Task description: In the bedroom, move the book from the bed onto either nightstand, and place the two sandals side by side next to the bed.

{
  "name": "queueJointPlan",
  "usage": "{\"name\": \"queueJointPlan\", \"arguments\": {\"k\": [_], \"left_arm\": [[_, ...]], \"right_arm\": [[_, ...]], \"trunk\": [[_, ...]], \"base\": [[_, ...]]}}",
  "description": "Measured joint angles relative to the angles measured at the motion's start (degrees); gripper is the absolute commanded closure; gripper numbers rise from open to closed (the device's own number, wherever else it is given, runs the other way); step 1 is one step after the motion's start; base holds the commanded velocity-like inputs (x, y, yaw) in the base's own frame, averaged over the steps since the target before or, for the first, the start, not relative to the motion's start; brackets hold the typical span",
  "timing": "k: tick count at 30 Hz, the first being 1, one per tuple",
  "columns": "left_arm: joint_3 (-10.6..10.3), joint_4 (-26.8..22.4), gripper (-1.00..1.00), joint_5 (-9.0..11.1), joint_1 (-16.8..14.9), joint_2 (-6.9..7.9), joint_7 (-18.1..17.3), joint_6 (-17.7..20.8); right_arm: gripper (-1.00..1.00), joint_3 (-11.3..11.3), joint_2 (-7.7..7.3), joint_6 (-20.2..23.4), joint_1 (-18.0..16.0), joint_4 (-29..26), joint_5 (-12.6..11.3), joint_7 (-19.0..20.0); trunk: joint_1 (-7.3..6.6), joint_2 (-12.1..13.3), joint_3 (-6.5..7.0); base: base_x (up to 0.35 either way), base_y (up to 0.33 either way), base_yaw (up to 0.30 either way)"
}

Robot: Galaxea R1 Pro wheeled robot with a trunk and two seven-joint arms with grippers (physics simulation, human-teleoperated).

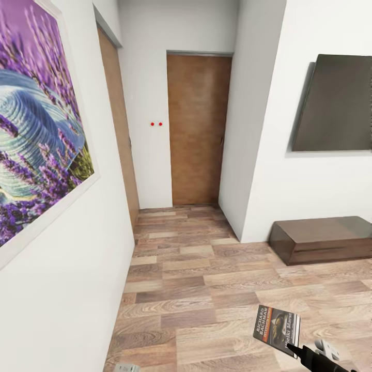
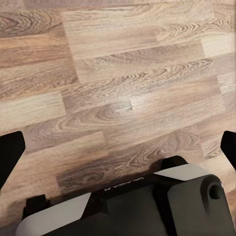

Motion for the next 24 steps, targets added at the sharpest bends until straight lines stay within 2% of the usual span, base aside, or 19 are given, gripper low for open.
{"name": "queueJointPlan", "arguments": {"k": [24], "left_arm": [[0.00,-0.01,-1.00,0.00,0.00,0.00,0.00,0.00]], "right_arm": [[1.00,0.22,0.00,-0.01,0.00,0.03,0.13,0.07]], "trunk": [[-0.01,0.00,0.00]], "base": [[0.319,0.000,-0.012]]}}
